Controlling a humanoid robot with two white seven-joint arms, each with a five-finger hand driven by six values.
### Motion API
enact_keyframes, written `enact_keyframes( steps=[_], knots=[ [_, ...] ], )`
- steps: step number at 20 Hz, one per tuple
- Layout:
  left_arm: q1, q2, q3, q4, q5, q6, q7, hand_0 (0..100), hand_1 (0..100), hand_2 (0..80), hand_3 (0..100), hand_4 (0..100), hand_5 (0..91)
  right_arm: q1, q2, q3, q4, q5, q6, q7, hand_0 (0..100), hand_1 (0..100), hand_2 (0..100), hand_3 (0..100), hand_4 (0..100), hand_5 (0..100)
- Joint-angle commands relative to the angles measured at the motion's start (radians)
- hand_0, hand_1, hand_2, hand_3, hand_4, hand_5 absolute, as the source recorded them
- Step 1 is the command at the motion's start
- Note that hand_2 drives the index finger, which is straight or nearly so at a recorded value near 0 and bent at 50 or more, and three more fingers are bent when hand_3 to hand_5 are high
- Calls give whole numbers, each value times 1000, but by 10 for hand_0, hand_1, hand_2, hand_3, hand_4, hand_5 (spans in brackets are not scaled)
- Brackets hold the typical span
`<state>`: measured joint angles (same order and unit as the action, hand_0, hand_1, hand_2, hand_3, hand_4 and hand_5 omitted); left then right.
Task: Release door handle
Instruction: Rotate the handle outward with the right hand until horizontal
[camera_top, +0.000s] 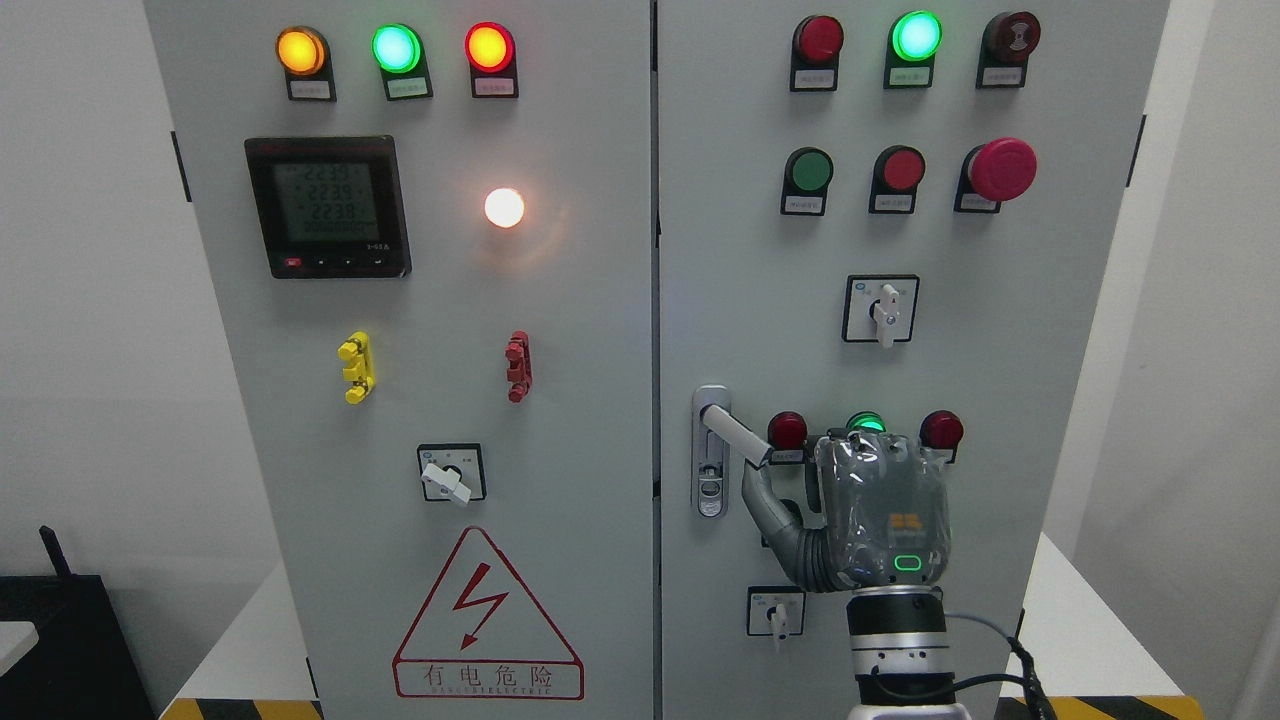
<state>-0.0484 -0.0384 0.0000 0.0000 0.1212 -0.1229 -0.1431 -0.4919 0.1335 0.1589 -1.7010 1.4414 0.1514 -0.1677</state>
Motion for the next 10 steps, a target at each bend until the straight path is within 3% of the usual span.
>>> enact_keyframes(
  steps=[1, 10],
  knots=[
    [-1, 0, 11, 17, 0, 2, 0, 120, 389, 0, 0, 0, 0, -2, 0, -2, -2, -1, -1, 2, 450, 222, 1000, 1000, 933, 941],
    [1, 0, 11, 17, 0, 2, 0, 120, 389, 0, 0, 0, 0, -13, 1, -4, -2, -4, 0, 2, 453, 221, 1000, 1000, 933, 942]
  ],
)
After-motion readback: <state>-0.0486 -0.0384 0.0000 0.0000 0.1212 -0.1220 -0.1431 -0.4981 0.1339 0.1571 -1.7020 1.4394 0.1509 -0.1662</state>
